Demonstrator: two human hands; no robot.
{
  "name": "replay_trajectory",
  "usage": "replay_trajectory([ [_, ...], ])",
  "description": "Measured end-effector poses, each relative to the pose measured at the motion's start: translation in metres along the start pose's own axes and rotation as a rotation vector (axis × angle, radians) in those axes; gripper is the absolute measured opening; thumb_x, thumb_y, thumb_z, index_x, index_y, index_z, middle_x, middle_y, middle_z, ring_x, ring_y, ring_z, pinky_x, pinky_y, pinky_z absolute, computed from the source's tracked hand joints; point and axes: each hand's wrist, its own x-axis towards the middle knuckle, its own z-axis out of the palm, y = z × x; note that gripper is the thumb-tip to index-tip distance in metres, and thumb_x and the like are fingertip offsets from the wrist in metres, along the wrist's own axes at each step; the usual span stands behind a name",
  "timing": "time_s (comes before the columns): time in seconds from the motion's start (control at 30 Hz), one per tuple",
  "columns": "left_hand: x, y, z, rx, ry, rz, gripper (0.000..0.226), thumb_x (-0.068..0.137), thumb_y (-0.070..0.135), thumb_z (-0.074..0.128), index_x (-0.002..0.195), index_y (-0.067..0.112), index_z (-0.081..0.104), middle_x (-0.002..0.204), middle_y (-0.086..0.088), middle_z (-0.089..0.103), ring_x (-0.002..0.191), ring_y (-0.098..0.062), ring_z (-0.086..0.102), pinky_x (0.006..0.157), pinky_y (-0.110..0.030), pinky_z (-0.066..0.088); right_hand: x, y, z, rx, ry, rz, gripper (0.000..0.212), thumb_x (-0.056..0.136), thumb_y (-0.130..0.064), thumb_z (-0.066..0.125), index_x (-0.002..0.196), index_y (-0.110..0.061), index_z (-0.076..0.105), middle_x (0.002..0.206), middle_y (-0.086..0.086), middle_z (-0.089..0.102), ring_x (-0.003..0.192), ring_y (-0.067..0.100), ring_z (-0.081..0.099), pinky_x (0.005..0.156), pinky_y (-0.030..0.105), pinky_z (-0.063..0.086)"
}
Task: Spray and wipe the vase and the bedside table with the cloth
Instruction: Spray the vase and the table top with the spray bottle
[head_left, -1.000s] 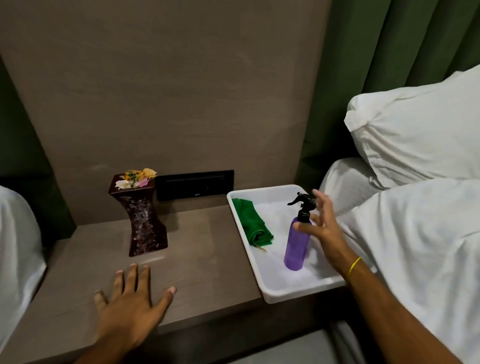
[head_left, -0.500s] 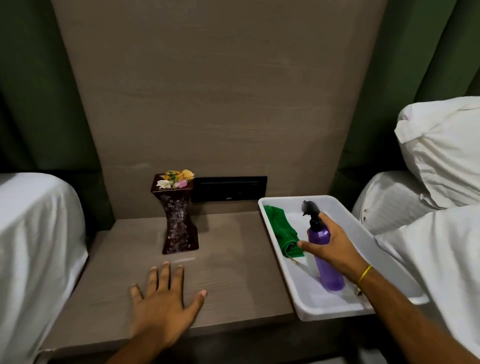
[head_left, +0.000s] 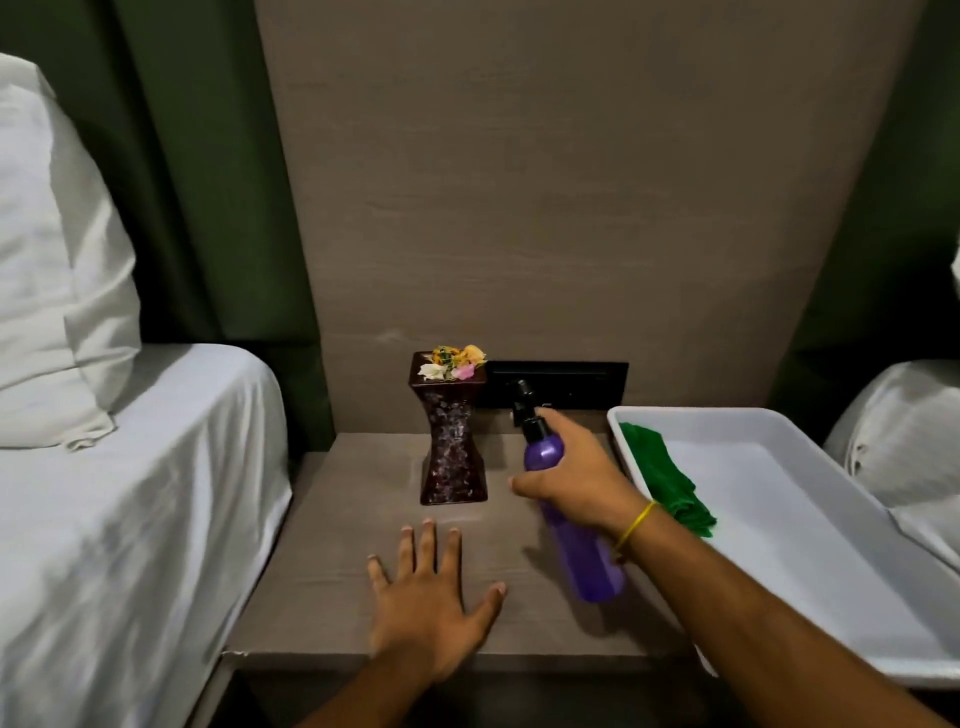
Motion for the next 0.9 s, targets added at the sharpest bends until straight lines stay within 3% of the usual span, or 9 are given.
replay_trajectory([
  [0.07,0.000,0.000,0.000,0.004,0.007,0.001,0.110,0.079,0.097,0.004,0.168,0.033,-0.006,0.178,-0.004,-0.014,0.162,-0.032,-0.015,0.126,-0.069,-0.006,0.004,0.003,0.019,0.005,-0.061,0.008,0.070,0.060,-0.012,0.087,0.124,-0.024,0.063,0.099,-0.010,0.068,0.085,0.010,0.066,0.077,0.026,0.055],
  [0.2,-0.002,0.002,-0.002,0.001,0.011,0.016,0.109,0.079,0.095,0.003,0.168,0.032,-0.005,0.177,-0.005,-0.015,0.162,-0.033,-0.016,0.125,-0.069,-0.006,0.005,0.003,0.037,0.034,-0.112,0.026,0.064,0.063,-0.004,0.084,0.121,-0.024,0.062,0.102,-0.005,0.070,0.091,0.013,0.069,0.076,0.024,0.057],
  [0.37,-0.002,0.000,-0.002,-0.012,0.016,0.019,0.109,0.080,0.095,0.004,0.168,0.031,-0.003,0.177,-0.006,-0.015,0.161,-0.033,-0.019,0.124,-0.070,-0.009,0.007,0.001,0.046,0.025,-0.075,0.040,0.041,0.065,-0.001,0.082,0.095,-0.020,0.062,0.086,-0.004,0.068,0.077,0.013,0.067,0.066,0.022,0.053],
  [0.53,-0.002,0.000,-0.001,-0.018,0.023,0.020,0.108,0.081,0.095,0.005,0.168,0.031,-0.004,0.177,-0.006,-0.017,0.161,-0.033,-0.021,0.124,-0.070,-0.011,0.007,-0.005,0.046,0.055,-0.072,0.012,0.058,0.066,0.000,0.082,0.116,-0.022,0.063,0.100,-0.005,0.071,0.088,0.010,0.069,0.073,0.026,0.055],
  [0.67,-0.001,-0.001,0.002,-0.020,0.033,0.027,0.108,0.082,0.095,0.006,0.168,0.031,-0.004,0.177,-0.006,-0.017,0.161,-0.033,-0.021,0.124,-0.070,-0.011,0.008,-0.007,0.048,0.018,-0.063,0.022,0.043,0.067,-0.002,0.082,0.103,-0.015,0.063,0.094,0.001,0.070,0.086,0.017,0.070,0.073,0.030,0.059],
  [0.8,-0.001,0.000,0.002,-0.021,0.050,0.032,0.107,0.083,0.093,0.007,0.168,0.030,-0.002,0.177,-0.007,-0.015,0.161,-0.033,-0.020,0.124,-0.071,-0.009,0.011,-0.008,0.051,0.017,-0.092,0.013,0.051,0.067,-0.001,0.083,0.110,-0.019,0.063,0.097,-0.004,0.069,0.088,0.011,0.068,0.071,0.022,0.055],
  [0.9,-0.002,0.000,0.002,-0.020,0.055,0.036,0.106,0.084,0.092,0.008,0.169,0.029,-0.001,0.177,-0.008,-0.014,0.161,-0.034,-0.019,0.124,-0.071,-0.009,0.013,-0.006,0.053,0.001,-0.078,0.034,0.044,0.066,-0.002,0.084,0.103,-0.016,0.063,0.094,-0.002,0.068,0.084,0.012,0.067,0.068,0.024,0.054],
])
